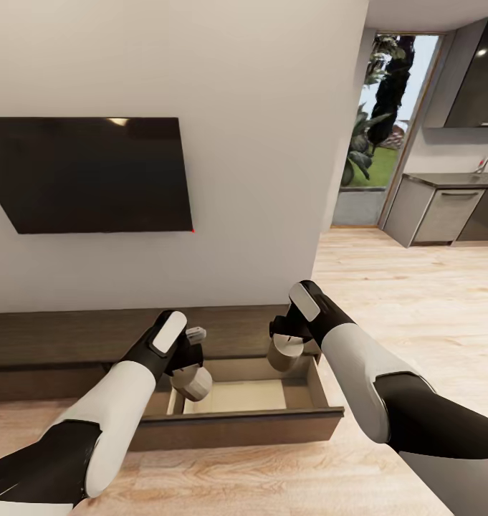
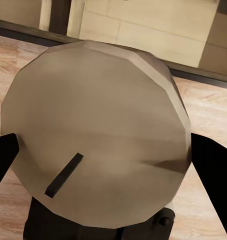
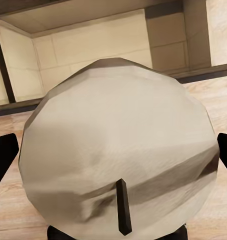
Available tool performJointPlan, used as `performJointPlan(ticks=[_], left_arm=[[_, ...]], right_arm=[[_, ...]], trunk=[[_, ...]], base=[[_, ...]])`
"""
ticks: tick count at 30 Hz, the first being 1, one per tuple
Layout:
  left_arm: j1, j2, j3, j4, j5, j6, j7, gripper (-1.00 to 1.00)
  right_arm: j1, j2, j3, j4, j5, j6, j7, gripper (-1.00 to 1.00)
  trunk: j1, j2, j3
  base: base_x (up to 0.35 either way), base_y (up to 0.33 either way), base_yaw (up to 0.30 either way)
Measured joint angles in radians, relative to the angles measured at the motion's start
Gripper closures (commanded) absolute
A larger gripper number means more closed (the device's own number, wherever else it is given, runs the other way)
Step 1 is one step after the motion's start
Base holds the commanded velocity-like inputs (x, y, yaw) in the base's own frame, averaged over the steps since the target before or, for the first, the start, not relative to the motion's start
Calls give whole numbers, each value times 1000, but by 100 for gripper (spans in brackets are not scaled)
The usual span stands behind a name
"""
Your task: Place each of the two pumpkins and all three candles from the living room inside a cabinet in the living room (use any cabinet), then make sure every cabinet is closed, and position the cauldron so it is next to a table in the living room.
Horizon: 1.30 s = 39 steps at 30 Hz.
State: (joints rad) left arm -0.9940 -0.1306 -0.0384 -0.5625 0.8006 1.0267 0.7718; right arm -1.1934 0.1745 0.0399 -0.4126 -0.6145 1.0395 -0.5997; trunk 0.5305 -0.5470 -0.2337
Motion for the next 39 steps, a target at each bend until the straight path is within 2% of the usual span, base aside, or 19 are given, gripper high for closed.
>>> performJointPlan(ticks=[3, 10, 14, 20, 24, 29, 31, 36, 39], left_arm=[[0, 1, 0, -2, 0, -2, 0, 100], [0, 0, -2, -4, 0, -9, -1, 100], [0, -1, -3, -4, -1, -12, -1, 100], [0, 0, -3, -4, -1, -14, -1, 100], [1, -1, -3, 1, -1, -17, 0, 100], [1, -1, -4, 6, -1, -52, -3, 100], [1, -1, -15, 8, 0, -57, -3, 100], [2, -1, -91, 38, 1, -90, -9, 100], [2, -1, -101, 53, 2, -101, -10, 100]], right_arm=[[1, 0, 0, 0, 0, 0, 0, 100], [16, 0, 0, 4, 0, 0, 2, 100], [22, 0, 0, 50, 1, -4, 6, 100], [23, 0, 0, 135, 4, -67, 11, 100], [23, 0, 1, 145, 6, -96, 12, 100], [22, 0, 0, 146, 7, -124, 13, 100], [22, 0, 0, 146, 7, -130, 13, 100], [22, 0, 1, 146, 6, -175, 12, 100], [23, 0, 1, 146, 6, -179, 13, 100]], trunk=[[0, 0, 0], [27, -49, -22], [42, -77, -34], [65, -119, -53], [80, -147, -66], [100, -182, -81], [107, -196, -88], [126, -231, -103], [138, -252, -113]], base=[[3, 0, 0], [0, 0, 0], [0, 0, 0], [0, 0, 0], [0, 0, 0], [0, 0, 0], [0, 0, 0], [0, 0, 0], [0, 0, 7]])
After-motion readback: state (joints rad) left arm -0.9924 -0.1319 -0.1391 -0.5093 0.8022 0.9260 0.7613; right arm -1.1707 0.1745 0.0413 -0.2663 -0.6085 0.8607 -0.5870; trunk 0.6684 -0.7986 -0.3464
